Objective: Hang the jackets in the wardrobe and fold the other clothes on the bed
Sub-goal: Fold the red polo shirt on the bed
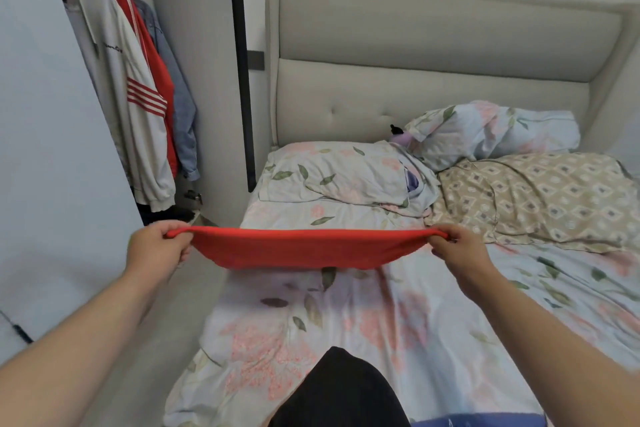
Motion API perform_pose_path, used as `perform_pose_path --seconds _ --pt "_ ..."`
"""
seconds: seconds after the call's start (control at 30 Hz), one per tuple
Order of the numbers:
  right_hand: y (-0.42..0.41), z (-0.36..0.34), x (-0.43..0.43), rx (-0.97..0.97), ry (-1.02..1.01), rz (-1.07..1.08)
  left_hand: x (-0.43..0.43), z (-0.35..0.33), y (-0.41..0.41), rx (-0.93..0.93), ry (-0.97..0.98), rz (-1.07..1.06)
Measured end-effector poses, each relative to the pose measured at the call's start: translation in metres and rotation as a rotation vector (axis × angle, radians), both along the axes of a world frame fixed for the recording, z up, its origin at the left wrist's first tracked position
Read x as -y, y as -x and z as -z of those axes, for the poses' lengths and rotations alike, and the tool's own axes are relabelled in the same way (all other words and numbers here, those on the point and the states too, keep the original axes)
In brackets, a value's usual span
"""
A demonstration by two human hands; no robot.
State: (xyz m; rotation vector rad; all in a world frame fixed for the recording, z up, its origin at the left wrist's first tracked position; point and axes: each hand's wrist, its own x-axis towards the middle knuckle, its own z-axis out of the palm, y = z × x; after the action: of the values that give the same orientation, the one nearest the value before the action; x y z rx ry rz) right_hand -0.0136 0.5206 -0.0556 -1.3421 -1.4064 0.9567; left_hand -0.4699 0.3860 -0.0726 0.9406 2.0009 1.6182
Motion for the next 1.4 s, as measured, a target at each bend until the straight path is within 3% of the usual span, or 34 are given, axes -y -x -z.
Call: perform_pose_path --seconds 0.27,0.47,0.83,1.1,1.4 --pt "-0.004 -0.123 -0.012 0.009 -0.320 -0.019 -0.007 -0.123 0.008 -0.201 -0.238 -0.044" --pt "-0.008 -0.148 -0.008 -0.143 -0.296 -0.018 -0.001 -0.146 0.003 -0.256 -0.226 -0.001" --pt "0.000 -0.031 -0.044 -0.065 0.081 0.083 -0.037 -0.035 0.003 -0.096 0.036 0.007" --pt "0.034 0.033 -0.119 -0.243 0.332 0.108 -0.139 0.029 0.002 0.340 0.044 -0.077" --pt "0.072 0.114 -0.202 -0.142 0.461 0.192 -0.238 0.113 0.024 0.261 0.249 -0.071"
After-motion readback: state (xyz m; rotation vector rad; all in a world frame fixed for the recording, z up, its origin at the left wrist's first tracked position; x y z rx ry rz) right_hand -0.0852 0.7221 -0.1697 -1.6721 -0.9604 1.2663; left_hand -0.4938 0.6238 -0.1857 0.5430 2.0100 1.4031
